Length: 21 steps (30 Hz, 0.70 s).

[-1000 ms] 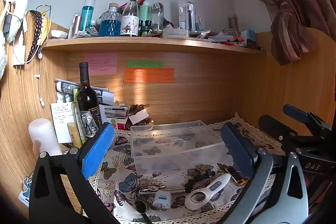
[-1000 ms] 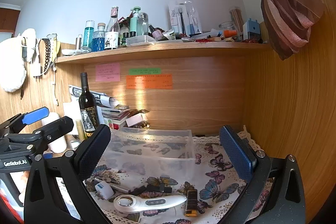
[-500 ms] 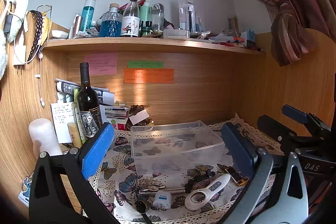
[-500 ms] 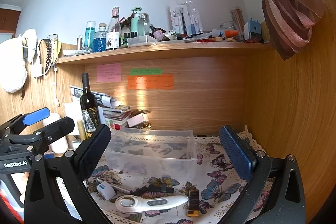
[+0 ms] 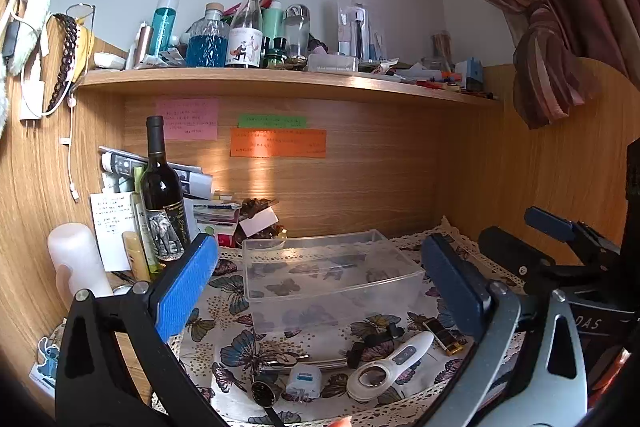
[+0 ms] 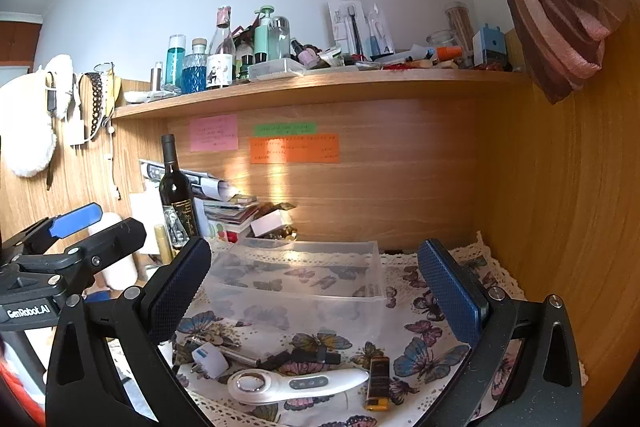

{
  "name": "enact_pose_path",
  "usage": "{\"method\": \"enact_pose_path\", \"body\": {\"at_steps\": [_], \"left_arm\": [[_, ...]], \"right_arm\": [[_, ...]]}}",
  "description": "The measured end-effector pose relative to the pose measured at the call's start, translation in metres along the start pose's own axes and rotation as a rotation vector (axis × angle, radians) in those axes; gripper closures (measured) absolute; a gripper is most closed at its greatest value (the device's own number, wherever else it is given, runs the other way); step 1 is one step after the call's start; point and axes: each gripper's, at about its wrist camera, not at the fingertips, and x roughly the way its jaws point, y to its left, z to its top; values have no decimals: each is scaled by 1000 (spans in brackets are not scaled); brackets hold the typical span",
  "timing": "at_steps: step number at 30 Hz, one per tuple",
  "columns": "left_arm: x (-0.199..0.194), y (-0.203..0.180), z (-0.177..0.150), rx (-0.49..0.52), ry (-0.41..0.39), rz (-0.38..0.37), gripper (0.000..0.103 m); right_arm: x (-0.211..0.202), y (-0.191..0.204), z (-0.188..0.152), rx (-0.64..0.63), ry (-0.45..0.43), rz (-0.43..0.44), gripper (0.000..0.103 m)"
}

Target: Organize rigid objects

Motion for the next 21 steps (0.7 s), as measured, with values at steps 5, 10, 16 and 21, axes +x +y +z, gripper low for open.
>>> {"method": "enact_pose_path", "body": {"at_steps": [5,10,16,21], "left_arm": [[4,2,-3,-1,12,4,0],[8,13,-5,-23,-3,38,10],[28,41,-18,-22,104,94,26],[50,59,-44,-44,219,114,37]], "right_arm": [[5,-2,-3,11,6,-10,0],[14,-9,-7,16,35,-36,9],[31,-26,-20,26,122,-57,24],[45,-41,-39,37,224,-83,36]]}}
